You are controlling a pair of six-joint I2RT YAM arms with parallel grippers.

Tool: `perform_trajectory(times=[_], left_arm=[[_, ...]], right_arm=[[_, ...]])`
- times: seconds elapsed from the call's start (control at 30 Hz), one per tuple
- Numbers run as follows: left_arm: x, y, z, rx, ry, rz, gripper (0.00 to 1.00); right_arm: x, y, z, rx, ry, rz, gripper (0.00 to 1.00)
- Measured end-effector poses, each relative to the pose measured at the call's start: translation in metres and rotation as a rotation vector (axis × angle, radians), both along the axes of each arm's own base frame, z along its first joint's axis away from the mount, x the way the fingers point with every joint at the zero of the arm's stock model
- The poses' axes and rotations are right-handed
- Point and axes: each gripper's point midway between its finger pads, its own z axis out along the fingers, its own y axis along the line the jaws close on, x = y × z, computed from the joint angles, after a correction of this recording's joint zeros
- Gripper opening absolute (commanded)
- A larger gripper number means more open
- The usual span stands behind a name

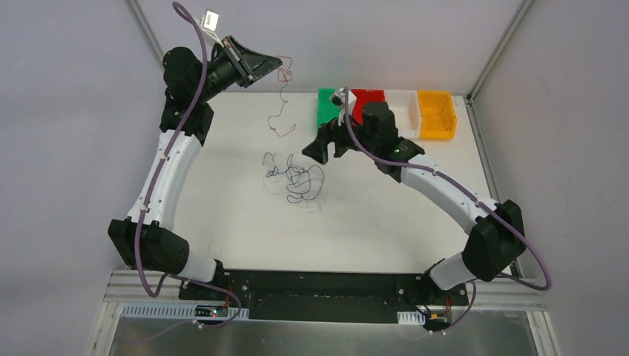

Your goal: Untangle the cables

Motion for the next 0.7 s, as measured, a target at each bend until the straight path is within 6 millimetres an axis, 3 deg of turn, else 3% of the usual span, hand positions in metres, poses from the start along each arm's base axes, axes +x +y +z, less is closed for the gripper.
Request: perform_trajectory(times=[0.13, 0.3, 0.53, 0.7], left_arm=[[-0.009, -0.018, -0.013, 0.006, 0.031, -0.063, 0.00], [-0.026, -0.040, -0.013, 0.003, 0.037, -0.156, 0.00], [-0.062, -0.077, -0.021, 0.025, 0.047, -0.332, 0.00], [-0.072, -0.084, -0.029, 0.040, 0.060, -0.390, 0.00]], right_arm=[[-0.005, -0.005, 0.061, 0.069, -0.135, 0.009, 0.95], [0.004, -0.003, 0.106, 0.086, -0.294, 0.018, 0.99], [0.020, -0.007, 0.131, 0.063, -0.487, -0.008, 0.99], [0.016, -0.011, 0.139, 0.075, -0.561, -0.002, 0.99]])
